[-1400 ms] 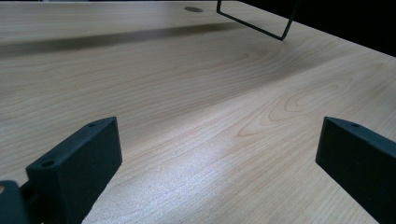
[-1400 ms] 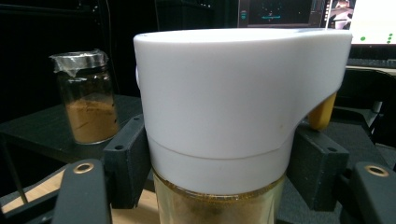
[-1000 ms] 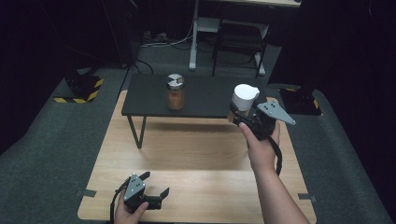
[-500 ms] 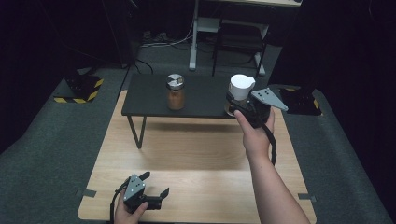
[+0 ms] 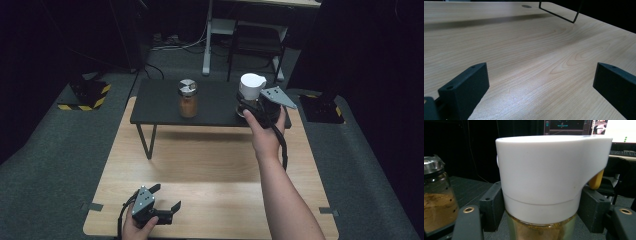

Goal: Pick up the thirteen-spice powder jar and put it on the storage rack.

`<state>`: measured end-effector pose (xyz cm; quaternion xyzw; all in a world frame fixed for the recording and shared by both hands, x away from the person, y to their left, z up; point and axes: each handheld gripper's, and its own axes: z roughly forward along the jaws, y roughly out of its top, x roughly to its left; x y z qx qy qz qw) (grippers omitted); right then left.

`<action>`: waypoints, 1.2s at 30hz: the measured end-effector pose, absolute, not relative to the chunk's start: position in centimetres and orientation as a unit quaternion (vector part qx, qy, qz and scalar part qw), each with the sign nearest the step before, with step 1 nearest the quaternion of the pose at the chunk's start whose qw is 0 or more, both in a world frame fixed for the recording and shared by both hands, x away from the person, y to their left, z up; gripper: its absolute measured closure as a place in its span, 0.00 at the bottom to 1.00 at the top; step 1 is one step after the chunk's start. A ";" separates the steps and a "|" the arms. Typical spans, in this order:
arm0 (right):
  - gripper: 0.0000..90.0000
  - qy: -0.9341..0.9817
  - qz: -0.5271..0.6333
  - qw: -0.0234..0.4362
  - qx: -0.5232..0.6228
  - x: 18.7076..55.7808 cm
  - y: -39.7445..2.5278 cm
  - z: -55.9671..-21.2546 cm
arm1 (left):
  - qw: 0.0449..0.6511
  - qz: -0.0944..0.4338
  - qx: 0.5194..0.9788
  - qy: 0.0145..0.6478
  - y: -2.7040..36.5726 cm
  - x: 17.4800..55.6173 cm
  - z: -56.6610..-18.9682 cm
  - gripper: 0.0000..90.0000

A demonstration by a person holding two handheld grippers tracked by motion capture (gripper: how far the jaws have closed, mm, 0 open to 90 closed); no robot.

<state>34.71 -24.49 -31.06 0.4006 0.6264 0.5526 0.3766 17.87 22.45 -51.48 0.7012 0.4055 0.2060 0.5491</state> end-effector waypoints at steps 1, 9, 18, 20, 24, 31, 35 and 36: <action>0.34 0.626 0.553 0.377 0.401 34.7 -24.5 -31.1 | 0.549 0.206 0.701 0.405 22.4 17.9 -51.5 0.01; 0.34 0.623 0.554 0.380 0.400 35.5 -24.2 -31.5 | 0.550 0.204 0.701 0.406 22.5 17.9 -51.5 0.01; 0.34 0.622 0.553 0.378 0.406 35.7 -24.2 -31.8 | 0.549 0.203 0.702 0.406 22.6 17.9 -51.4 0.01; 0.34 0.619 0.555 0.380 0.405 35.7 -24.1 -32.1 | 0.548 0.203 0.702 0.406 22.6 17.9 -51.4 0.01; 0.34 0.616 0.556 0.385 0.403 35.5 -24.0 -32.4 | 0.547 0.204 0.703 0.406 22.5 17.9 -51.4 0.01; 0.34 0.610 0.564 0.384 0.404 35.5 -24.3 -32.8 | 0.549 0.204 0.702 0.405 22.6 17.9 -51.5 0.01; 0.34 0.610 0.565 0.383 0.404 35.5 -24.4 -32.9 | 0.550 0.203 0.701 0.406 22.6 17.9 -51.5 0.01; 0.34 0.610 0.565 0.383 0.404 35.5 -24.4 -32.9 | 0.550 0.203 0.701 0.406 22.6 17.9 -51.5 0.01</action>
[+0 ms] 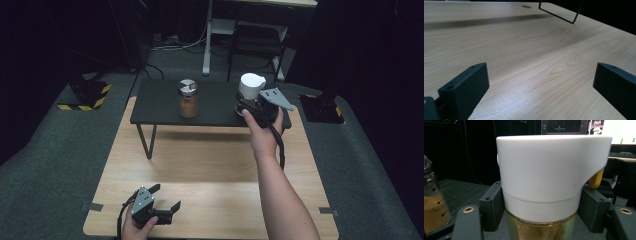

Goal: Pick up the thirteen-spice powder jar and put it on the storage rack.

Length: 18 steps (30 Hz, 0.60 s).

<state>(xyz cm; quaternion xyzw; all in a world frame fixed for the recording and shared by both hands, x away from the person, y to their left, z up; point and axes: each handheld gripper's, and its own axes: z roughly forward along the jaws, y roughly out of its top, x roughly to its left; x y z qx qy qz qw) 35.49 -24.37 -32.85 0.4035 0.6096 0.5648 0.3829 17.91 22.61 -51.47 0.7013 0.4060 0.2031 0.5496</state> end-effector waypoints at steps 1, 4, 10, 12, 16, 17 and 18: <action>0.34 0.610 0.565 0.382 0.403 35.5 -24.4 -32.8 | 0.550 0.203 0.701 0.406 22.6 17.9 -51.5 0.01; 0.34 0.611 0.564 0.380 0.405 35.5 -24.4 -32.7 | 0.552 0.202 0.699 0.407 22.6 17.9 -51.5 0.01; 0.34 0.614 0.563 0.377 0.405 35.6 -24.5 -32.5 | 0.553 0.200 0.699 0.408 22.7 18.0 -51.6 0.01; 0.34 0.615 0.562 0.376 0.404 35.6 -24.5 -32.4 | 0.552 0.200 0.699 0.408 22.7 18.0 -51.5 0.01; 0.33 0.616 0.564 0.373 0.404 35.7 -24.7 -32.4 | 0.553 0.200 0.697 0.409 22.7 18.0 -51.6 0.01; 0.33 0.616 0.564 0.372 0.404 35.7 -24.8 -32.3 | 0.552 0.200 0.699 0.408 22.7 18.0 -51.5 0.01; 0.33 0.616 0.565 0.371 0.405 35.7 -24.8 -32.3 | 0.552 0.200 0.699 0.408 22.7 18.0 -51.5 0.01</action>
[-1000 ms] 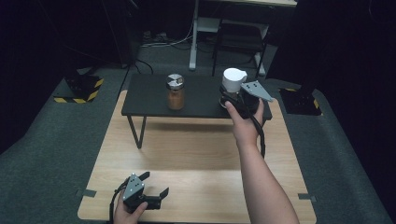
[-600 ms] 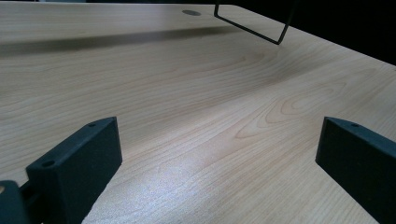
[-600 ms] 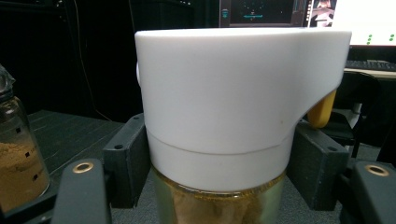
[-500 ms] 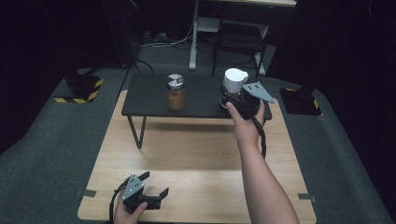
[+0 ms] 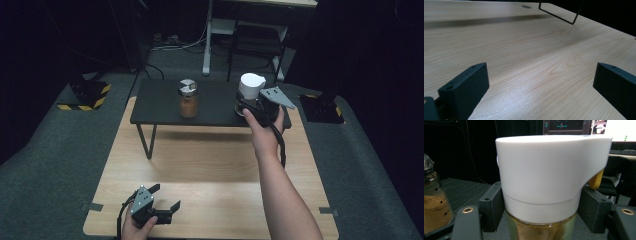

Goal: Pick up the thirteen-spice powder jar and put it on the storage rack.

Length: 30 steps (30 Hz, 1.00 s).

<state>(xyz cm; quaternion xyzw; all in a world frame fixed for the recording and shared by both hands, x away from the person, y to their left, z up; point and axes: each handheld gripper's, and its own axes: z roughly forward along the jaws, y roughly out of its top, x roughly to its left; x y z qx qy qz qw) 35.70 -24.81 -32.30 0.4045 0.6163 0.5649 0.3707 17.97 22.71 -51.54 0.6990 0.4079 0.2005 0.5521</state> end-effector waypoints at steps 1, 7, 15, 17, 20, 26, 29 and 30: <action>0.32 0.616 0.565 0.370 0.404 35.7 -24.9 -32.3 | 0.553 0.201 0.698 0.408 22.7 18.0 -51.6 0.01; 0.21 0.618 0.566 0.362 0.409 35.7 -25.2 -32.2 | 0.552 0.200 0.699 0.408 22.7 18.0 -51.5 0.01; 0.01 0.620 0.569 0.356 0.405 35.3 -25.5 -32.4 | 0.550 0.202 0.702 0.404 22.6 18.0 -51.5 0.01; 0.00 0.623 0.570 0.356 0.400 35.1 -25.6 -32.5 | 0.550 0.202 0.702 0.405 22.6 18.0 -51.5 0.01; 0.00 0.623 0.578 0.353 0.390 34.8 -26.1 -32.8 | 0.550 0.203 0.702 0.404 22.6 17.9 -51.5 0.01; 0.00 0.622 0.584 0.355 0.382 33.9 -26.5 -33.2 | 0.549 0.204 0.703 0.403 22.5 17.9 -51.4 0.01; 0.00 0.621 0.587 0.353 0.381 33.5 -26.7 -33.3 | 0.549 0.204 0.703 0.403 22.5 17.9 -51.4 0.01; 0.00 0.620 0.588 0.353 0.382 33.3 -26.8 -33.4 | 0.548 0.204 0.704 0.403 22.5 17.9 -51.4 0.01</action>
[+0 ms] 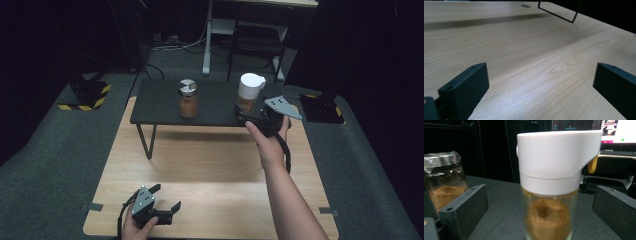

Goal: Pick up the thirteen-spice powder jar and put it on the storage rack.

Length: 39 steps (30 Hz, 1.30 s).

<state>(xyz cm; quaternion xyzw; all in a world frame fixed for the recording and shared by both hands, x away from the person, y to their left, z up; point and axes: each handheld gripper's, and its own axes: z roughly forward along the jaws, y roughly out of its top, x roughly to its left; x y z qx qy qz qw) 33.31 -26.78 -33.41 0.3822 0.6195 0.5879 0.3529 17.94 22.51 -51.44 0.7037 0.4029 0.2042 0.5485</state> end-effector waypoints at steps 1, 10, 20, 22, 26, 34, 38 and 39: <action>0.00 0.619 0.589 0.352 0.381 33.1 -26.9 -33.5 | 0.547 0.204 0.705 0.402 22.5 17.9 -51.4 0.01; 0.00 0.624 0.595 0.350 0.366 31.4 -27.9 -34.6 | 0.547 0.206 0.705 0.401 22.5 17.9 -51.4 0.01; 0.00 0.625 0.607 0.344 0.350 29.3 -29.1 -35.9 | 0.546 0.207 0.706 0.400 22.4 17.9 -51.4 0.01; 0.00 0.627 0.607 0.342 0.349 28.9 -29.3 -36.2 | 0.547 0.207 0.705 0.401 22.5 17.9 -51.4 0.01; 0.00 0.628 0.609 0.337 0.348 28.3 -29.8 -36.9 | 0.550 0.202 0.702 0.404 22.6 18.0 -51.5 0.01; 0.00 0.633 0.610 0.334 0.341 26.8 -30.7 -38.6 | 0.549 0.204 0.703 0.403 22.5 17.9 -51.5 0.01; 0.00 0.632 0.611 0.332 0.342 26.2 -31.0 -39.5 | 0.551 0.204 0.702 0.403 22.6 17.9 -51.5 0.01; 0.00 0.632 0.612 0.331 0.342 26.1 -31.1 -39.7 | 0.551 0.204 0.702 0.402 22.6 17.9 -51.5 0.01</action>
